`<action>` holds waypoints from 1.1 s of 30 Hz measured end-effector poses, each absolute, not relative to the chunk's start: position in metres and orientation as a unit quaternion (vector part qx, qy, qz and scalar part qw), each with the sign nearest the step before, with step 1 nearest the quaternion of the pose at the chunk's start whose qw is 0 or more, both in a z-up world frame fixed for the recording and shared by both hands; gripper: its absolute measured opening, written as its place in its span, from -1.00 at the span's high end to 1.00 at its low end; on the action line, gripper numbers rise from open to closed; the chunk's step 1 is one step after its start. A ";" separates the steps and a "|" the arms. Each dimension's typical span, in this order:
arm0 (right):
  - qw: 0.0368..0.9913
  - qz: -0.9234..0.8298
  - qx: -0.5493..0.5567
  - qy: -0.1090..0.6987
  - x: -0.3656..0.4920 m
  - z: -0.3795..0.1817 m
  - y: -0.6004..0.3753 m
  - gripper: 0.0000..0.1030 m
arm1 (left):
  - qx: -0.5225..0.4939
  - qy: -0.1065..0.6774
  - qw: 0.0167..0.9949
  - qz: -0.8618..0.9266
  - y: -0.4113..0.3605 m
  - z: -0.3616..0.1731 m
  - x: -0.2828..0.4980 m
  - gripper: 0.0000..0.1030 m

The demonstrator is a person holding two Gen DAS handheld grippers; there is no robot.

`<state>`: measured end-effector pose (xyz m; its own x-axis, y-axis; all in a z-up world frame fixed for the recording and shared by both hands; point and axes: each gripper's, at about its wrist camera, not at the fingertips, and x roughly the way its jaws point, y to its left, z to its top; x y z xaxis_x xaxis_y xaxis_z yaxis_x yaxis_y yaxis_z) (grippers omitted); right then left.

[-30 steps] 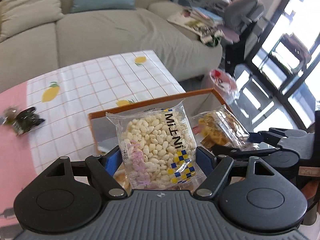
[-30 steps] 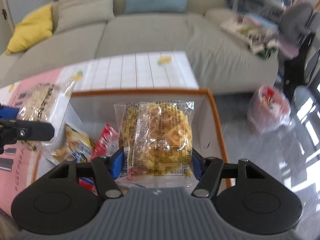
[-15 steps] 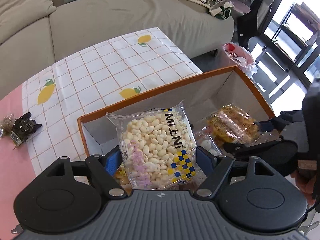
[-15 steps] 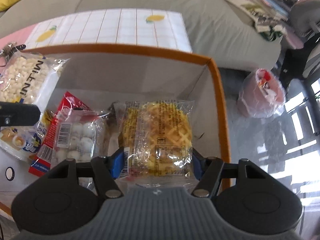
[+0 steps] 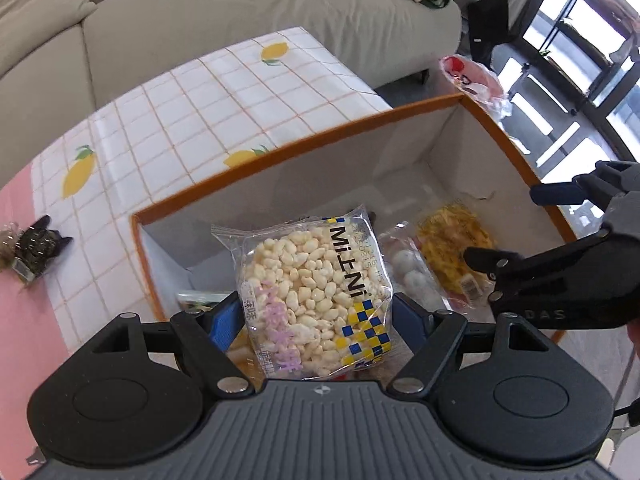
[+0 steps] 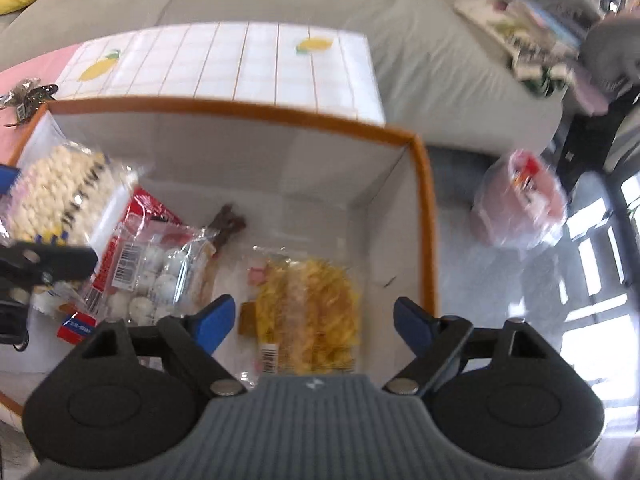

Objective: Organize snacks
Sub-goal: 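Open the right gripper to drop the waffle pack while the left releases the MiLNi bag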

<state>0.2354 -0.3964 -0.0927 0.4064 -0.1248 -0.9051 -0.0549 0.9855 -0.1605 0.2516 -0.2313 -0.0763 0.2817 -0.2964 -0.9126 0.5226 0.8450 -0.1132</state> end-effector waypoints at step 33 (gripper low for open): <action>0.834 0.070 0.029 0.546 0.222 -0.096 -0.346 0.36 | 0.098 0.525 0.808 -0.250 -0.209 -0.062 0.253 -0.75</action>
<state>0.2220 -0.3460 -0.0956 0.3943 0.1476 -0.9071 -0.0846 0.9887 0.1241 0.2528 -0.2093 -0.0615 0.3245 -0.3015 -0.8965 0.5065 0.8559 -0.1045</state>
